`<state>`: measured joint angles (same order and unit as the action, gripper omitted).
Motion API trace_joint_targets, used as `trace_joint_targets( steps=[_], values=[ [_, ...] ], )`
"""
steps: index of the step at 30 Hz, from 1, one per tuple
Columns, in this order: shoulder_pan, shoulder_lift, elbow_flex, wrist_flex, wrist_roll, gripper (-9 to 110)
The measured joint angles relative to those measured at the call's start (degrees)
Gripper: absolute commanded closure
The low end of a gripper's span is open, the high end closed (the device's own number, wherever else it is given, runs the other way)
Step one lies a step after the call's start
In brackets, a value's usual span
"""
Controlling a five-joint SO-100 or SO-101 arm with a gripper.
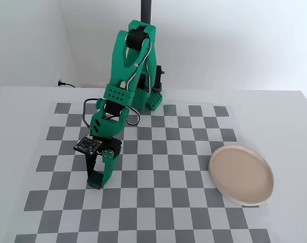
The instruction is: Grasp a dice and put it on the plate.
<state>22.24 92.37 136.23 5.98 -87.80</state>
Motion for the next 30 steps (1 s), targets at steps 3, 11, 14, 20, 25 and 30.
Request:
trace_joint_targets(
  steps=[3, 11, 14, 20, 25, 30],
  values=[
    [-1.14, 1.67, 0.0, 1.76, 0.0, 106],
    [-7.03, 11.6, 0.0, 7.73, 1.41, 106],
    [-9.76, 16.17, 0.0, 10.81, 2.2, 106],
    [-16.0, 25.05, 0.0, 17.31, 2.46, 106],
    [-22.06, 31.99, 0.18, 20.48, 2.46, 106],
    [-28.04, 38.14, 1.49, 23.47, 2.72, 106]
  ],
)
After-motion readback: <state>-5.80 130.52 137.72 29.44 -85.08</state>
